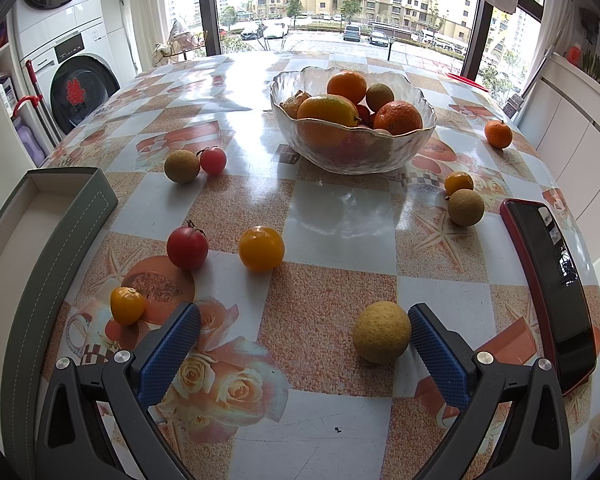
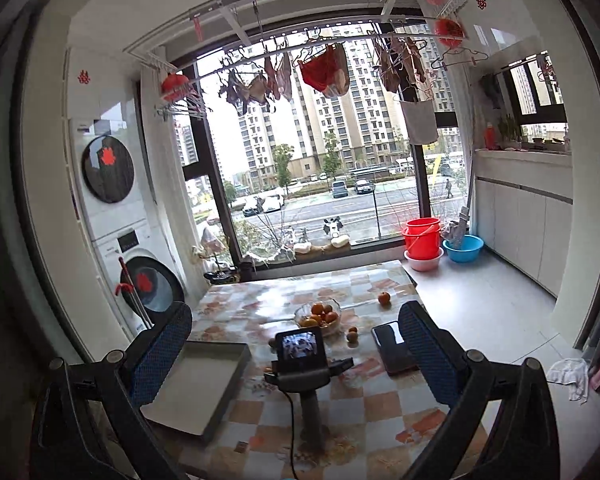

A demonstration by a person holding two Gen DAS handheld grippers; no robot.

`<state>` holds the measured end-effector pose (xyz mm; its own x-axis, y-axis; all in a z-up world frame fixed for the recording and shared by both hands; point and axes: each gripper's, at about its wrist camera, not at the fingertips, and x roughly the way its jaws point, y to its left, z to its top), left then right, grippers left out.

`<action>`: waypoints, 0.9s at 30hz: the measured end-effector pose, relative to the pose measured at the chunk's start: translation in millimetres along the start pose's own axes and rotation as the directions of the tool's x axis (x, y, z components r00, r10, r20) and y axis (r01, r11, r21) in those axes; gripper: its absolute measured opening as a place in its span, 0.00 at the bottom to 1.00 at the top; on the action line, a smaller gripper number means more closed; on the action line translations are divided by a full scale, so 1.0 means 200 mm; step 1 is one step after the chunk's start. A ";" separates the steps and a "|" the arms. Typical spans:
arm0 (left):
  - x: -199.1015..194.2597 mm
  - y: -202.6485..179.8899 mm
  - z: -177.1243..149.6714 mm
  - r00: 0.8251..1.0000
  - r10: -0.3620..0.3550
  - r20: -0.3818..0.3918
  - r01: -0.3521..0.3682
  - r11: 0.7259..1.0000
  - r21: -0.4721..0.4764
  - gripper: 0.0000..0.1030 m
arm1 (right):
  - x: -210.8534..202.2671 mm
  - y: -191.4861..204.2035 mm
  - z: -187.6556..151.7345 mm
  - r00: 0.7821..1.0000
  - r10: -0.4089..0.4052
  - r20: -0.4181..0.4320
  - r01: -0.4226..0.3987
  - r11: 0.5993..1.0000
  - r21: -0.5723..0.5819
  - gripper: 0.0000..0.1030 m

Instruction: Organize fruits

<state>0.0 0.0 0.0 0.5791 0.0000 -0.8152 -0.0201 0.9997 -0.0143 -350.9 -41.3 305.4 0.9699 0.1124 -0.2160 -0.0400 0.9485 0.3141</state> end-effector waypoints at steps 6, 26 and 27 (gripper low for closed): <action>0.00 0.00 0.00 1.000 0.000 0.000 0.000 1.000 0.000 1.00 | -0.10 0.26 -0.05 0.972 0.232 -0.033 -0.231 0.972 0.030 1.00; 0.00 0.00 0.00 1.000 0.000 0.000 0.000 1.000 0.000 1.00 | -0.13 -0.23 -0.09 0.997 -0.072 -0.004 0.072 0.996 0.048 1.00; 0.00 0.00 0.00 1.000 0.000 0.000 0.000 1.000 0.000 1.00 | -0.08 -0.25 -0.10 0.996 -0.081 -0.023 0.082 0.996 0.042 1.00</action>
<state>0.0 0.0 0.0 0.5791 -0.0001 -0.8153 -0.0202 0.9997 -0.0144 -368.9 -84.3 274.4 0.9641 0.0416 -0.2622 0.0503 0.9412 0.3342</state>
